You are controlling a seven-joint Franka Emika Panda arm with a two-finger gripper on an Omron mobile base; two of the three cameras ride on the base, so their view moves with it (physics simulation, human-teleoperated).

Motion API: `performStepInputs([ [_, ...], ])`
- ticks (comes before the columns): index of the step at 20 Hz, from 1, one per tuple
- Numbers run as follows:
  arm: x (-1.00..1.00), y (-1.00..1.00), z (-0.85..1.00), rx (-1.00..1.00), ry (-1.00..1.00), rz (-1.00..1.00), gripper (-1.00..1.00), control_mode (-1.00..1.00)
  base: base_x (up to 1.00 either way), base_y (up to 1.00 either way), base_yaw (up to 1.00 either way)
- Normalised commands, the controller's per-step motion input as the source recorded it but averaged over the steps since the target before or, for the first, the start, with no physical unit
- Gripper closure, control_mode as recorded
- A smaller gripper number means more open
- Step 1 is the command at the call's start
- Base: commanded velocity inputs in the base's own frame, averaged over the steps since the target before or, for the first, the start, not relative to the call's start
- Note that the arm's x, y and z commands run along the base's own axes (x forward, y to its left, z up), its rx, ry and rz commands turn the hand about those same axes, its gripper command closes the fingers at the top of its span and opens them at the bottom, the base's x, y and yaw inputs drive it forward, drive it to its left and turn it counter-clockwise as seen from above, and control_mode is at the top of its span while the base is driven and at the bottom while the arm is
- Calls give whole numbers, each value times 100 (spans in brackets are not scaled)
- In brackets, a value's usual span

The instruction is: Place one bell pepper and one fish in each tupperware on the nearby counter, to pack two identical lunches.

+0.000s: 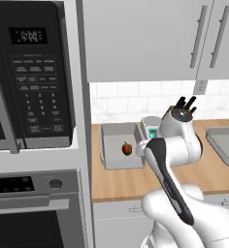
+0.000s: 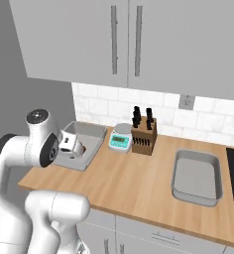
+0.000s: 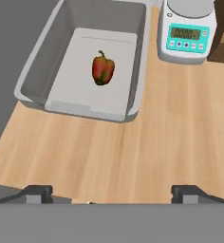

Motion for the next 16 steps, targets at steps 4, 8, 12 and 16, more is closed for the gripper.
performStepInputs([
  [4, -69, -51, 22, 0, 0, 0, -100, -100, 0, 0, 0],
  [8, -66, -25, 24, -1, 0, 0, -100, -100, 0, 0, 0],
  [12, -60, 3, 9, -3, 0, 0, -100, -100, 0, 0, 0],
  [16, -13, 2, -15, 0, 0, 0, -100, -100, 0, 0, 0],
])
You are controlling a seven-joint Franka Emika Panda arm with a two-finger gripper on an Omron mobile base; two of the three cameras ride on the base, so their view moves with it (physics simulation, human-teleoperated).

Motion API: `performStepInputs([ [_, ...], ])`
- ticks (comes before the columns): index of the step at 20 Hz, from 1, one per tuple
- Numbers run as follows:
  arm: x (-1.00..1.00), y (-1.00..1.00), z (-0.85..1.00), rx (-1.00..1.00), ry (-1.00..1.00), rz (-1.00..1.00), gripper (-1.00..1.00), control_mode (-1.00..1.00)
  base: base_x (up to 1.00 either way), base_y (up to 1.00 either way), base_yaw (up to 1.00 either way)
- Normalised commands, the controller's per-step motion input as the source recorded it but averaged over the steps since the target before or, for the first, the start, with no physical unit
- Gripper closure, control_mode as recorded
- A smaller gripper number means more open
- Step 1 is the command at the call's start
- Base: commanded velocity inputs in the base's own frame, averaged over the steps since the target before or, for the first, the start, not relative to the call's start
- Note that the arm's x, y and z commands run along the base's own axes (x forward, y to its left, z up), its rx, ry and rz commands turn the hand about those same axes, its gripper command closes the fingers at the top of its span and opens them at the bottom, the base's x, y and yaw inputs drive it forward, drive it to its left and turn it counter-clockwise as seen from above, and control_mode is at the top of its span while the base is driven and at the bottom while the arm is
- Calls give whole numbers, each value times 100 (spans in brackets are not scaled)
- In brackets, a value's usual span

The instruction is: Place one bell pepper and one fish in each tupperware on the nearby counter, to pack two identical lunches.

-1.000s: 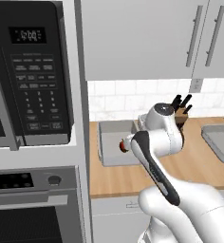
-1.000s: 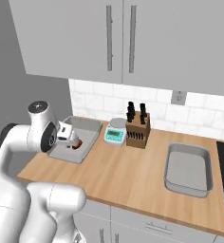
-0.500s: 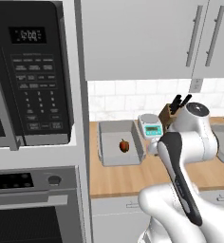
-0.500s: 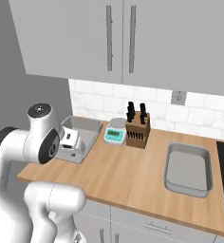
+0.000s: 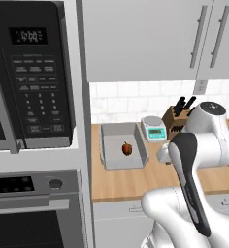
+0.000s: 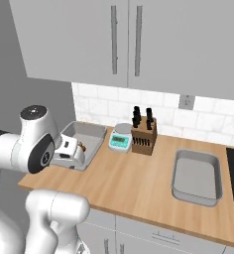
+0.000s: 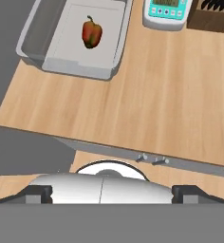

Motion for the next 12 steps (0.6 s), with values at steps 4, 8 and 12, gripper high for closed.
performStepInputs([
  [4, 0, 0, 0, 0, 0, 0, -100, -100, 0, 0, 0],
  [8, -8, 0, -1, 0, 0, 0, -100, -100, 0, 0, 0],
  [12, -25, 0, -8, 0, 1, -1, -100, 100, -35, 1, 0],
])
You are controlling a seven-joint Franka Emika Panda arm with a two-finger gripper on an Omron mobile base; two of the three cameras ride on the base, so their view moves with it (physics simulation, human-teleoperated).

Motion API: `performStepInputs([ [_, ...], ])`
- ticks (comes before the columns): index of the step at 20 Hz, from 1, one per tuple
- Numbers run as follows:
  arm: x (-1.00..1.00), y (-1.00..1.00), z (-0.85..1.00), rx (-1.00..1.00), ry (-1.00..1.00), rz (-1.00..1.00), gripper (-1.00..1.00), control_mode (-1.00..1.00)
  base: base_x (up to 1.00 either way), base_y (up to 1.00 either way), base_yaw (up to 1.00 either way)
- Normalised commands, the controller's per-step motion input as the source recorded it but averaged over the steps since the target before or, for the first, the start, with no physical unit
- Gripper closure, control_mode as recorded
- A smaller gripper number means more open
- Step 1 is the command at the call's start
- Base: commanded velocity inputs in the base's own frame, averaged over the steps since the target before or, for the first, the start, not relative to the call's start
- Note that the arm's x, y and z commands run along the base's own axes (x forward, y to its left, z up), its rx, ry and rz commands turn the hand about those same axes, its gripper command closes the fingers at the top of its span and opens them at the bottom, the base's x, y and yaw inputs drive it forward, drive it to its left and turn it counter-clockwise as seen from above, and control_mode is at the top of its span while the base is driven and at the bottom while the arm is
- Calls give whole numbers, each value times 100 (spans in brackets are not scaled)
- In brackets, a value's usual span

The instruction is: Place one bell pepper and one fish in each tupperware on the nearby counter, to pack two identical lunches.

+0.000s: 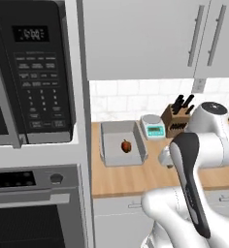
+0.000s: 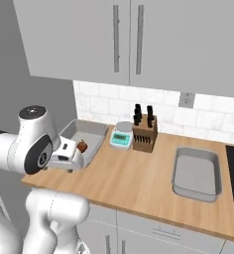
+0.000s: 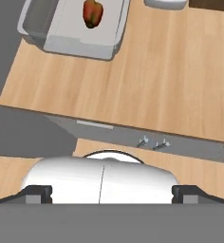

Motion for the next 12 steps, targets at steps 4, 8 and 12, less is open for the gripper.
performStepInputs([
  [4, 0, 0, 0, 0, 0, 0, -100, 100, -99, 5, 0],
  [8, 0, 0, 0, 0, 0, 0, -100, 100, -92, 32, 1],
  [12, 0, 0, 0, 0, 0, 0, -100, 100, -29, 99, 40],
])
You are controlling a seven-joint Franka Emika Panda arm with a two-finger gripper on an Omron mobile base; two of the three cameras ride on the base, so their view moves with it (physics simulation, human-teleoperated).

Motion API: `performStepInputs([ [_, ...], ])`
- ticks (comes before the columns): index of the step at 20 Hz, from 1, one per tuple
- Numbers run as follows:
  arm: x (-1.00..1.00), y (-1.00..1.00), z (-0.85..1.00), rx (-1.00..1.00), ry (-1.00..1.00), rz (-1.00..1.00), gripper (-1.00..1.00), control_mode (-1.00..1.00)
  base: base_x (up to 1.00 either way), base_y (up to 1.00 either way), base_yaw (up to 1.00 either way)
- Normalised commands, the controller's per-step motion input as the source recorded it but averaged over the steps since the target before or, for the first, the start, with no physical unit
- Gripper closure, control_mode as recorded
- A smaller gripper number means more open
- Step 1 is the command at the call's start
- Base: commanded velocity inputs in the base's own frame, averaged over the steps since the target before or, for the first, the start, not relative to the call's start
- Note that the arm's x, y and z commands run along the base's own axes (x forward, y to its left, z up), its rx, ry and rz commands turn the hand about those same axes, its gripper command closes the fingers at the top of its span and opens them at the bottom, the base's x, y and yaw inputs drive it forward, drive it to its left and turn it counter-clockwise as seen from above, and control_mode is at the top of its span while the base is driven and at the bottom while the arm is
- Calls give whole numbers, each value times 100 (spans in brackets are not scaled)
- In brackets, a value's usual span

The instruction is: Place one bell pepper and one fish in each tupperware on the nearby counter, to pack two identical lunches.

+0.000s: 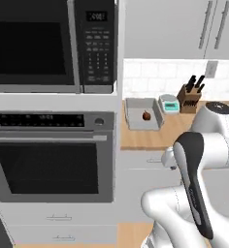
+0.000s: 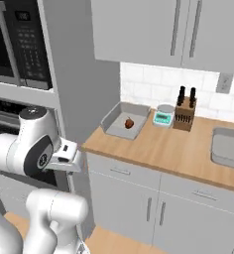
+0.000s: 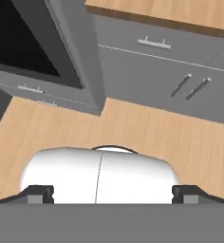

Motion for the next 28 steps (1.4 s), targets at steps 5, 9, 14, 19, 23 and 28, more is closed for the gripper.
performStepInputs([
  [5, 0, 0, 0, 0, 0, 0, -100, 100, -25, 100, 59],
  [9, 0, 0, 0, 0, 0, 0, -100, 100, -42, 100, 50],
  [14, 0, 0, 0, 0, 0, 0, -100, 100, -30, 97, 39],
  [19, 0, 0, 0, 0, 0, 0, -100, 100, 0, 95, 6],
  [23, 0, 0, 0, 0, 0, 0, -100, 100, -12, 100, -5],
  [28, 0, 0, 0, 0, 0, 0, -100, 100, -12, 100, -22],
])
